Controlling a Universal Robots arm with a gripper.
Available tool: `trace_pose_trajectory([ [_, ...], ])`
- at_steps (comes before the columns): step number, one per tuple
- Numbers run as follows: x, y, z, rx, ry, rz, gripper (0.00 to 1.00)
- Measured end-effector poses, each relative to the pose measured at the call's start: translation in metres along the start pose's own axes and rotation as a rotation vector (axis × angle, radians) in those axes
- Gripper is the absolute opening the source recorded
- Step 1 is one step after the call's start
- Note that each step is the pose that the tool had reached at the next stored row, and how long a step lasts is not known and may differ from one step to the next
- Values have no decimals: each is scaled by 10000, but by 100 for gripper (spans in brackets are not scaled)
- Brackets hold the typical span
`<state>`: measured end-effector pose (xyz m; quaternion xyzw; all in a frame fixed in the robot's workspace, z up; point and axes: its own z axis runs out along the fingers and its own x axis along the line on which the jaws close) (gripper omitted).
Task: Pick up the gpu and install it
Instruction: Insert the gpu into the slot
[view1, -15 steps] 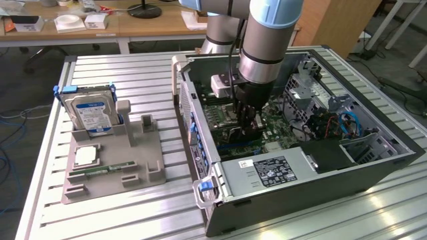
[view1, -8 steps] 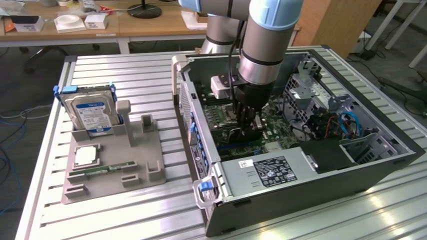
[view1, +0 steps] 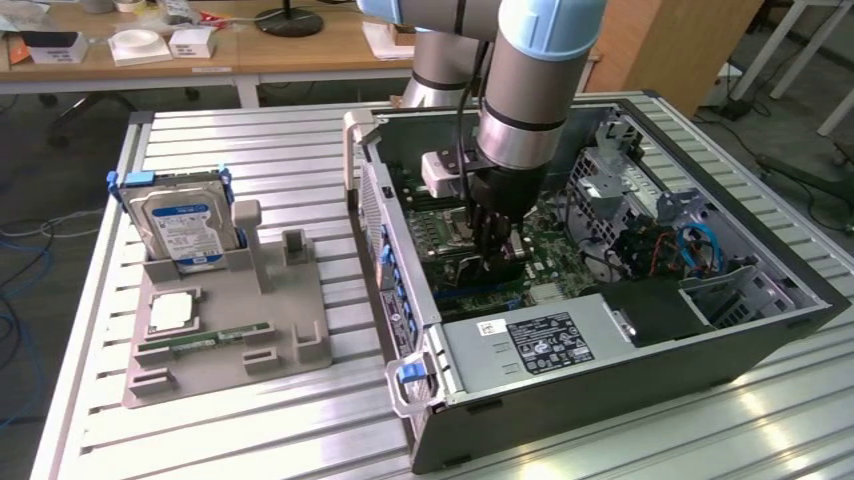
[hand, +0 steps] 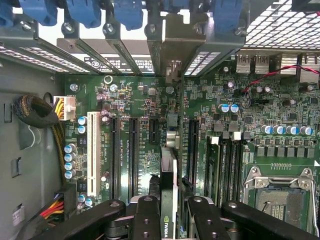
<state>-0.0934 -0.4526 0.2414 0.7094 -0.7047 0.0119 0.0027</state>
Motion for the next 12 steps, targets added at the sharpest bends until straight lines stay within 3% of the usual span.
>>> trace_pose_trajectory([
  [12,-1,16,56,-2,1,0,26],
])
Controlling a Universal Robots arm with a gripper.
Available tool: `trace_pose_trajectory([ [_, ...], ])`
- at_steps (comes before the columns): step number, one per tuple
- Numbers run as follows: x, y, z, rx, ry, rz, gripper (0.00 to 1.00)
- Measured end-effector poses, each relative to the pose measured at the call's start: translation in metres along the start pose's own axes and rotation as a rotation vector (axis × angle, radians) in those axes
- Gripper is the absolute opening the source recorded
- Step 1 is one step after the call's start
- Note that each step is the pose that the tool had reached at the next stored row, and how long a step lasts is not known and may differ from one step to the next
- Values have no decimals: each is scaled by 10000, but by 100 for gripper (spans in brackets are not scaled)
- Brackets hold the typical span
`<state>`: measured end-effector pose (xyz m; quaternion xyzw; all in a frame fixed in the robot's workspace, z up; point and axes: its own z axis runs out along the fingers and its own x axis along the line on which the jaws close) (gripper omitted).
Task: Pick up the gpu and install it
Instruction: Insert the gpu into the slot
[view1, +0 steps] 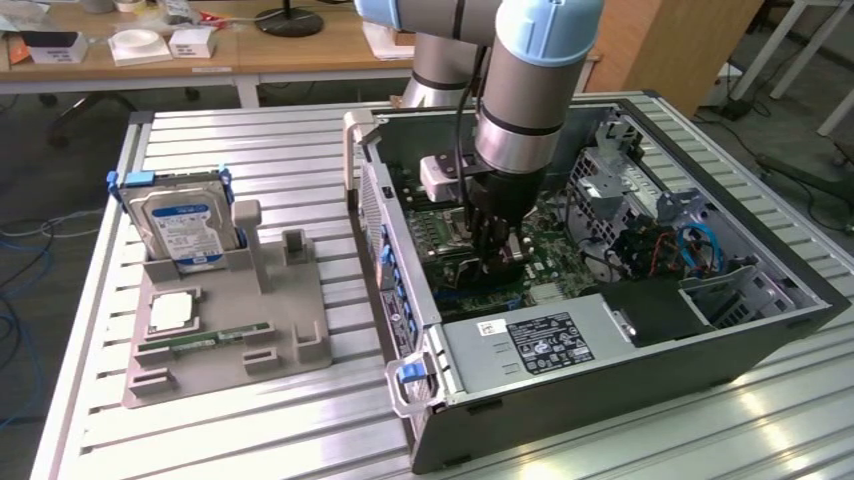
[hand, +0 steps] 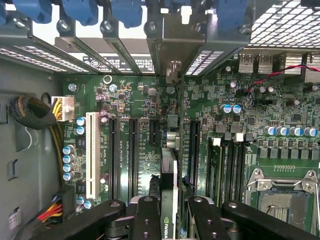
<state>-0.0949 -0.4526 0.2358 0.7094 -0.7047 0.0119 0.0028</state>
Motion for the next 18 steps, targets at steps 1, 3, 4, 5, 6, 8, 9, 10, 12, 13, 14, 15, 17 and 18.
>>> trace_pose_trajectory([
  [1,0,0,0,0,-1,0,26],
  [3,0,0,0,1,-1,0,26],
  [4,0,0,0,0,-1,0,26],
  [5,0,0,0,1,-1,0,26],
  [6,0,0,0,0,-1,0,26],
  [8,0,0,0,1,-1,0,26],
  [9,0,0,0,0,-1,0,26],
  [10,0,0,0,0,-1,0,26],
  [12,0,0,0,0,-1,0,26],
  [13,0,0,0,0,0,0,26],
  [14,0,0,-1,1,-1,0,26],
  [15,-2,1,0,-2,-12,2,26],
  [17,-1,1,1,6,-12,3,27],
  [18,0,1,-5,0,-1,2,33],
])
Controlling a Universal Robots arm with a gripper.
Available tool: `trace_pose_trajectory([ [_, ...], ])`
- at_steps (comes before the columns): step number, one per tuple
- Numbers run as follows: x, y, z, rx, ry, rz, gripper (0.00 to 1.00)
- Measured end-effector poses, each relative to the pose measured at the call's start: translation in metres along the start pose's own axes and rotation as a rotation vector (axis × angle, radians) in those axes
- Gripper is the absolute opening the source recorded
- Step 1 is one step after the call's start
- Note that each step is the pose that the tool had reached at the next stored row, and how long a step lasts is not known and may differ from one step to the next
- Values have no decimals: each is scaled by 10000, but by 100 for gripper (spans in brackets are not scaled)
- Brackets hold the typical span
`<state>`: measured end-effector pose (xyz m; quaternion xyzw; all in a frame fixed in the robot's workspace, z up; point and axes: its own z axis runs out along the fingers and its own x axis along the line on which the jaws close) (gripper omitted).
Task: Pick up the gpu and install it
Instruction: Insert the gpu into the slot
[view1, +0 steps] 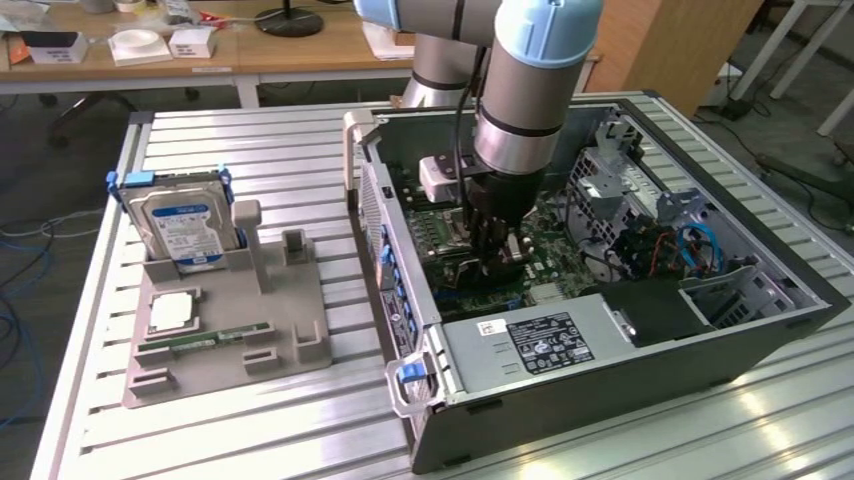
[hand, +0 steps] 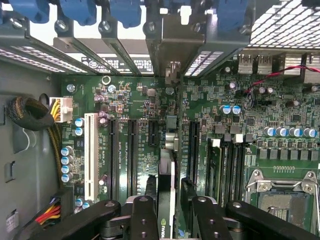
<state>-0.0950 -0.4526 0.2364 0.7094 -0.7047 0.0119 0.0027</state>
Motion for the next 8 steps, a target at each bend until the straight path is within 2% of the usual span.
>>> trace_pose_trajectory([
  [8,1,-1,-37,1,-1,-1,33],
])
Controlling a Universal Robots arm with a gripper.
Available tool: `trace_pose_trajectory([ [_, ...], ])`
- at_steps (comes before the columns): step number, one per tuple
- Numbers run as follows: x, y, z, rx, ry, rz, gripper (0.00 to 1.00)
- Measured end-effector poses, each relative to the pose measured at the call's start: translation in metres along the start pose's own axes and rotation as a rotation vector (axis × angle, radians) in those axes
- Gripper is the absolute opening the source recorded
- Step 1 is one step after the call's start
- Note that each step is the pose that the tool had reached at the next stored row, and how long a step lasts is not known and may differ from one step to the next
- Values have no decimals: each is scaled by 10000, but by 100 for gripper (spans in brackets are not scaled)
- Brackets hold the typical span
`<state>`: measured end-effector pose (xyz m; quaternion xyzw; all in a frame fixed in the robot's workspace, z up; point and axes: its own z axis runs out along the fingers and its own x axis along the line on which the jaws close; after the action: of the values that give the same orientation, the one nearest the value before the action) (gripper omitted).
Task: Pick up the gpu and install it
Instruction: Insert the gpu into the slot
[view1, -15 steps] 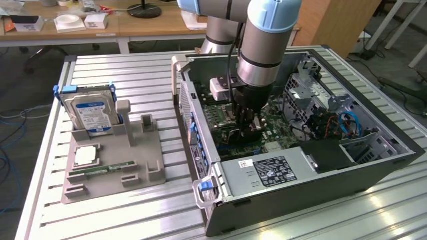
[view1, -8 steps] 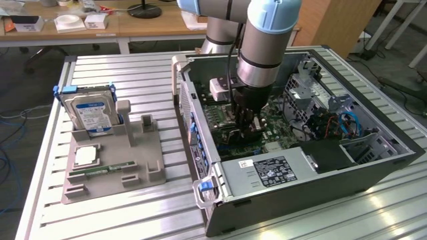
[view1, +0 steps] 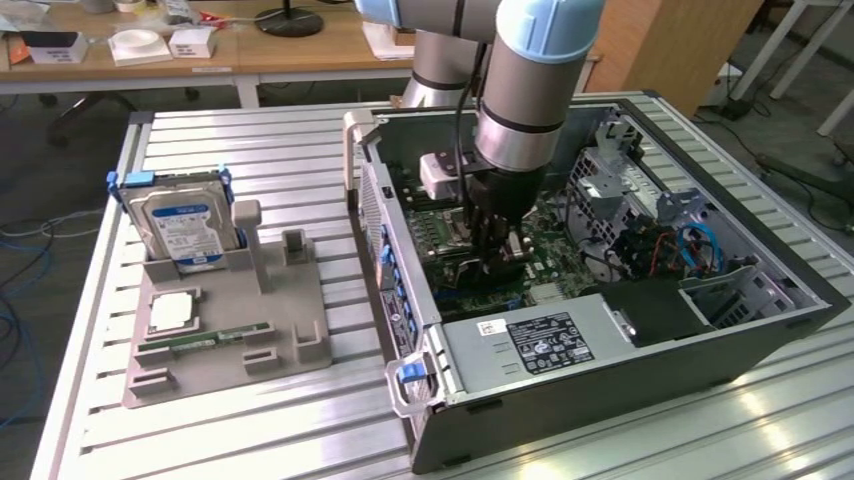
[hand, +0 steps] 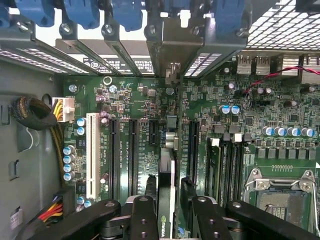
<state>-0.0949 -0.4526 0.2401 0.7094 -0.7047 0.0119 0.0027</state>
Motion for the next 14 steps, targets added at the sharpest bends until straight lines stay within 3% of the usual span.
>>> trace_pose_trajectory([
  [14,2,-2,-108,0,0,-1,33],
])
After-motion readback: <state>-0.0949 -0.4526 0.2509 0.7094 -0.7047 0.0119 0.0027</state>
